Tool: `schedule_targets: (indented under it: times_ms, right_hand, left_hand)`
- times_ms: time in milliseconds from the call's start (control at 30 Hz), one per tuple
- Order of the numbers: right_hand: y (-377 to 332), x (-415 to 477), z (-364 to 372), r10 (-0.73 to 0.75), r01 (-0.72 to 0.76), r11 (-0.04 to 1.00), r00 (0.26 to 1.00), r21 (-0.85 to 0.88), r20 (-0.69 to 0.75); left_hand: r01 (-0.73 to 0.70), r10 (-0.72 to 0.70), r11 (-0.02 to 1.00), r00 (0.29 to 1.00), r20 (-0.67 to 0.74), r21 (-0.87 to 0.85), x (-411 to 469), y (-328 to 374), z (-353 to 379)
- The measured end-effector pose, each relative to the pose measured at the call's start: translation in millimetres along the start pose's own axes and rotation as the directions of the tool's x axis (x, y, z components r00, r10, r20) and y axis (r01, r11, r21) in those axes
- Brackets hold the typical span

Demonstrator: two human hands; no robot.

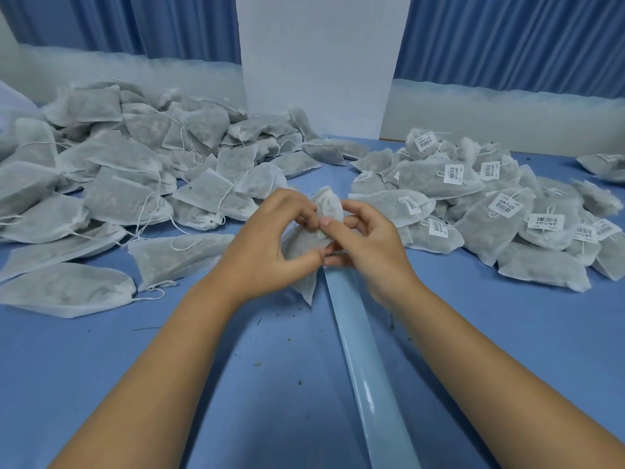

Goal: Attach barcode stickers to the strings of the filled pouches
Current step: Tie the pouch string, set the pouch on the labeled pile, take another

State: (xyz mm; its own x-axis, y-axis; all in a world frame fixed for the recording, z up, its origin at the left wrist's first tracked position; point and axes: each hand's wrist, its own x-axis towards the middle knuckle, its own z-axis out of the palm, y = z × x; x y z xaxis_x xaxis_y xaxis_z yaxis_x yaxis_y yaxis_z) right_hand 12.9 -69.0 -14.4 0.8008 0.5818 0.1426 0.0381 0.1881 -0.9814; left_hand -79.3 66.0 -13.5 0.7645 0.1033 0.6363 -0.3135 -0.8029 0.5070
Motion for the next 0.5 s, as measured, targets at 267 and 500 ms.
schedule_targets:
  times_ms: [267,500]
  right_hand:
    - [-1.0,-5.9,5.2,0.005,-0.006,1.0,0.975,0.005,0.221]
    - [3.7,-4.3,3.2,-0.227,0.237,0.943,0.972,-0.236,0.067]
  left_hand:
    - [0.271,-0.287,0.944,0.956,-0.065,-0.189,2.7,-1.1,1.6]
    - [0.265,-0.291,0.906,0.956,-0.032,-0.331,5.5,-0.8,-4.8]
